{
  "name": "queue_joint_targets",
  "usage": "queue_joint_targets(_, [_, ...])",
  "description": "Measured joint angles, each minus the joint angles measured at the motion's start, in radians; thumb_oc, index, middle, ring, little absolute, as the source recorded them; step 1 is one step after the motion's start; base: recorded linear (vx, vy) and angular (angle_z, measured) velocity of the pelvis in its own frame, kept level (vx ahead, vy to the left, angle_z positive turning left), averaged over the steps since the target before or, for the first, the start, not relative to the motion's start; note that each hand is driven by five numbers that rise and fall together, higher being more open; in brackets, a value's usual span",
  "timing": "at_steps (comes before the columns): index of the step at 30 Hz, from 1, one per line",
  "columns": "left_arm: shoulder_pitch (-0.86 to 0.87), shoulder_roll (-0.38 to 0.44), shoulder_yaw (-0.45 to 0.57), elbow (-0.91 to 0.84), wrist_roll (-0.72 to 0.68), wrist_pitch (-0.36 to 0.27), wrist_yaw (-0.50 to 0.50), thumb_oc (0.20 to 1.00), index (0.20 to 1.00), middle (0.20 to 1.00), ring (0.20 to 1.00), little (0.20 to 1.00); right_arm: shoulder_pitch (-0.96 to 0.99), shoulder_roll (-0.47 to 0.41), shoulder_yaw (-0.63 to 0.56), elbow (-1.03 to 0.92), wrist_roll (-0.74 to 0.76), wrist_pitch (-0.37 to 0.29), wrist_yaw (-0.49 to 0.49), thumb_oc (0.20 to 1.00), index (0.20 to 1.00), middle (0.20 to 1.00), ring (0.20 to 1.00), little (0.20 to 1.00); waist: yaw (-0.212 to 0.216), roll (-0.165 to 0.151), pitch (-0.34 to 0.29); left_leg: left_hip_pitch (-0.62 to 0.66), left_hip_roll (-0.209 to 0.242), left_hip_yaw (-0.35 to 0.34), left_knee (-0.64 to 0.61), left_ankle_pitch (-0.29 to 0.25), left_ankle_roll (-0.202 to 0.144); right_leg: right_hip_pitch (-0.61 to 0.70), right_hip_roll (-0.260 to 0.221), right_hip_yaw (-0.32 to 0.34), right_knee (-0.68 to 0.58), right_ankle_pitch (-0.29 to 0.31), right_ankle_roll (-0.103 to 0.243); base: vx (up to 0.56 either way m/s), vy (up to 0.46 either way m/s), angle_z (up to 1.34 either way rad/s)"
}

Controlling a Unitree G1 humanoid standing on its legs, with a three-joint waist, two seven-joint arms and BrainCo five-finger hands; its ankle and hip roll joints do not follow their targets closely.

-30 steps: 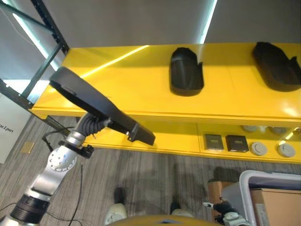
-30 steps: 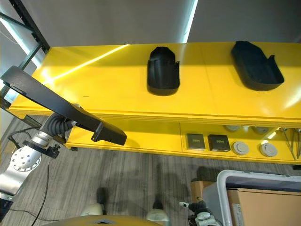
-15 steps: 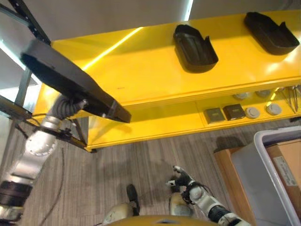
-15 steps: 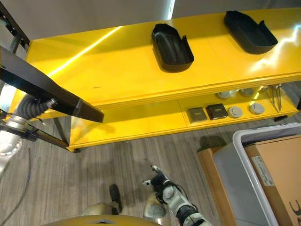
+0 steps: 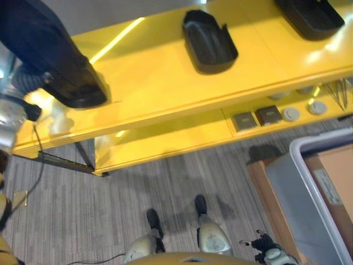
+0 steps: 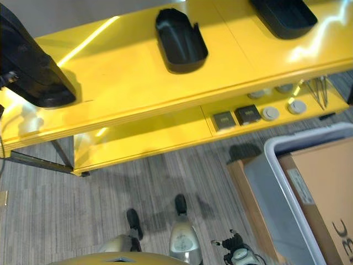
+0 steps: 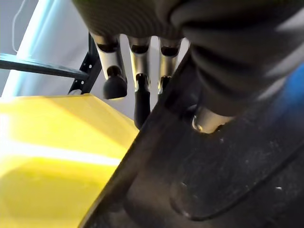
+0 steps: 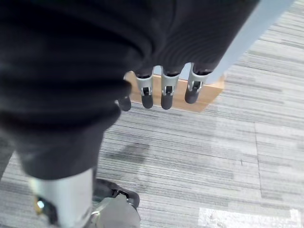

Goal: Move parts from the plastic box to the shelf.

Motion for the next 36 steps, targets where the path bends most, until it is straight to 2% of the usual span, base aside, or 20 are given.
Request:
queue_joint_targets(2, [-0.103, -0.032, -0.085, 0.153, -0.016, -0.007, -0.062, 0.2, 0.2, 0.2, 0.2, 0.2, -0.009, 0.016, 0.0, 0.005, 0.02, 0.001, 0.003, 1.0, 1.0, 1.0, 1.0, 1.0, -0.011, 0.0, 0.0, -0.004, 0.007, 0.015, 0.0, 0.001, -0.002, -0.011, 0.007, 0.01, -0.004, 0.004, -0.004, 0.01, -0.027, -0.24])
queue_joint_targets(5, [-0.189, -0.036, -0.112, 0.246, -0.027, 0.029, -0.106, 0.2, 0.2, 0.2, 0.2, 0.2, -0.051, 0.046, 0.058, 0.001, 0.034, 0.004, 0.006, 1.0, 1.0, 1.0, 1.0, 1.0, -0.023, 0.001, 0.001, -0.036, 0.012, 0.033, 0.0, 0.002, -0.006, -0.054, 0.014, 0.031, -0.004, 0.01, -0.004, 0.01, -0.021, -0.18])
queue_joint_targets(8, [-0.205, -0.045, -0.105, 0.266, -0.021, 0.038, -0.137, 0.2, 0.2, 0.2, 0.2, 0.2, -0.076, 0.067, 0.13, -0.023, 0.031, -0.003, 0.015, 1.0, 1.0, 1.0, 1.0, 1.0, -0.023, 0.006, 0.003, -0.042, 0.016, 0.037, 0.0, 0.006, -0.009, -0.064, 0.02, 0.034, -0.001, 0.017, -0.013, 0.02, -0.007, -0.07])
queue_joint_targets(10, [-0.209, -0.052, -0.063, 0.292, -0.014, 0.04, -0.149, 0.2, 0.2, 0.2, 0.2, 0.2, -0.115, 0.062, 0.148, -0.041, 0.032, -0.006, 0.013, 1.0, 1.0, 1.0, 1.0, 1.0, -0.016, 0.015, 0.009, -0.066, 0.016, 0.043, 0.0, 0.005, -0.011, -0.091, 0.021, 0.048, -0.004, 0.015, -0.009, 0.01, -0.015, -0.08])
queue_joint_targets(13, [-0.195, -0.063, -0.057, 0.309, -0.007, 0.058, -0.165, 0.2, 0.2, 0.2, 0.2, 0.2, -0.138, 0.052, 0.184, -0.053, 0.03, -0.003, 0.012, 1.0, 1.0, 1.0, 1.0, 1.0, -0.002, 0.021, 0.019, -0.071, 0.017, 0.047, 0.0, 0.004, -0.01, -0.1, 0.022, 0.054, -0.005, 0.017, -0.013, 0.01, -0.013, -0.05])
queue_joint_targets(17, [-0.157, -0.069, -0.064, 0.326, 0.058, 0.072, -0.189, 0.2, 0.2, 0.2, 0.2, 0.2, -0.164, 0.028, 0.194, -0.076, 0.03, -0.022, 0.017, 1.0, 1.0, 1.0, 1.0, 1.0, -0.001, 0.021, 0.072, -0.108, 0.015, 0.062, 0.005, 0.008, -0.007, -0.143, 0.021, 0.059, 0.002, 0.026, -0.014, 0.02, -0.021, -0.07])
queue_joint_targets(19, [-0.178, -0.054, -0.071, 0.305, 0.086, 0.071, -0.178, 0.2, 0.2, 0.2, 0.2, 0.2, -0.17, 0.025, 0.192, -0.072, 0.03, -0.021, 0.019, 1.0, 1.0, 1.0, 1.0, 1.0, -0.001, 0.022, 0.099, -0.127, 0.017, 0.062, 0.006, 0.011, -0.007, -0.16, 0.023, 0.059, 0.003, 0.035, -0.018, 0.02, -0.015, -0.03])
queue_joint_targets(29, [-0.16, -0.056, -0.067, 0.285, 0.068, 0.068, -0.187, 0.2, 0.2, 0.2, 0.2, 0.2, -0.173, 0.026, 0.197, -0.067, 0.03, -0.021, 0.02, 1.0, 1.0, 1.0, 1.0, 1.0, -0.005, 0.02, 0.099, -0.119, 0.016, 0.062, 0.0, 0.01, -0.009, -0.154, 0.022, 0.061, 0.002, 0.031, -0.014, 0.01, -0.002, 0.0])
queue_joint_targets(33, [-0.213, -0.028, -0.153, 0.3, 0.195, 0.056, -0.163, 0.206, 0.206, 0.206, 0.206, 0.206, -0.174, 0.024, 0.198, -0.078, 0.03, -0.029, 0.026, 1.0, 1.0, 1.0, 1.0, 1.0, -0.005, 0.019, 0.099, -0.121, 0.016, 0.062, 0.0, 0.01, -0.008, -0.155, 0.022, 0.06, 0.002, 0.033, -0.016, 0.0, 0.0, 0.0])
queue_joint_targets(36, [-0.215, 0.031, -0.194, 0.19, 0.329, 0.013, -0.087, 0.2, 0.2, 0.2, 0.2, 0.2, -0.172, 0.018, 0.199, -0.083, 0.03, -0.053, 0.026, 1.0, 1.0, 1.0, 1.0, 1.0, -0.004, 0.018, 0.1, -0.123, 0.016, 0.062, 0.001, 0.01, -0.008, -0.156, 0.022, 0.059, 0.003, 0.035, -0.017, 0.0, 0.0, 0.0])
